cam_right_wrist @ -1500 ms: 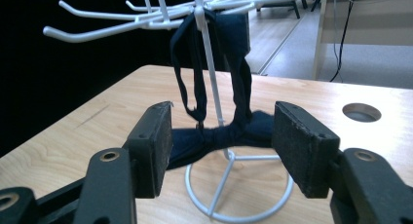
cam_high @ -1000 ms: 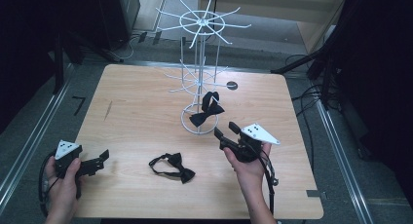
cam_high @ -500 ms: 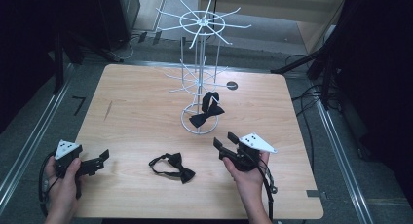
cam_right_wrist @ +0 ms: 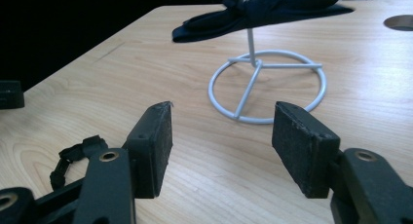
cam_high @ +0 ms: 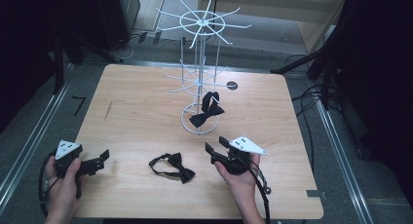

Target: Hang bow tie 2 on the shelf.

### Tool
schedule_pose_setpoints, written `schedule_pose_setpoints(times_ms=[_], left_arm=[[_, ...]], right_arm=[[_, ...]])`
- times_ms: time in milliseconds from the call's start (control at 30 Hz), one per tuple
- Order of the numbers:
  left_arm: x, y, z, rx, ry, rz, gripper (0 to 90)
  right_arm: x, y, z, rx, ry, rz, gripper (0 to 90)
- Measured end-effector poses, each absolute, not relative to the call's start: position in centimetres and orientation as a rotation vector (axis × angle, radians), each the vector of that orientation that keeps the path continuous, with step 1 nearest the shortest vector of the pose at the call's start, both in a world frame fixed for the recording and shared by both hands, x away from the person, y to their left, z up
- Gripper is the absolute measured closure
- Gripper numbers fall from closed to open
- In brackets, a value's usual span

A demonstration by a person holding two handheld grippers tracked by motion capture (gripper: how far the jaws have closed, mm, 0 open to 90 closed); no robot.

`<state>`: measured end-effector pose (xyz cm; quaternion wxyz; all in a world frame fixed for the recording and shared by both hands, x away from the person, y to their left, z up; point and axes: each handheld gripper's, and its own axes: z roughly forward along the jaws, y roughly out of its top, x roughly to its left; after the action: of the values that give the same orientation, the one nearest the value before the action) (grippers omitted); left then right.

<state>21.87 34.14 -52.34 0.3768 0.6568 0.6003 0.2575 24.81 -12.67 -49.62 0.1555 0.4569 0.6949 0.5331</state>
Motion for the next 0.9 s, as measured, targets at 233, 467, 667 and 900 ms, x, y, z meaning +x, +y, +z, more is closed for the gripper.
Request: schedule_pose_setpoints(times_ms=[233,467,667,900], left_arm=[[22.0,34.0,-52.3,1.686,1.530,0.664,0.0],[22.0,34.0,-52.3,1.682,1.531,0.659,0.0],[22.0,34.0,-52.4,1.681,1.527,0.663,0.0],[22.0,34.0,-52.4,1.684,1.527,0.663,0.0]], right_arm=[[24.7,-11.4,-50.3,1.291,2.046,1.521,42.8],[24.5,-10.1,-50.9,1.266,2.100,1.511,43.8],[24.3,-9.2,-51.4,1.259,2.139,1.495,44.0],[24.1,-8.1,-52.1,1.246,2.192,1.474,44.8]])
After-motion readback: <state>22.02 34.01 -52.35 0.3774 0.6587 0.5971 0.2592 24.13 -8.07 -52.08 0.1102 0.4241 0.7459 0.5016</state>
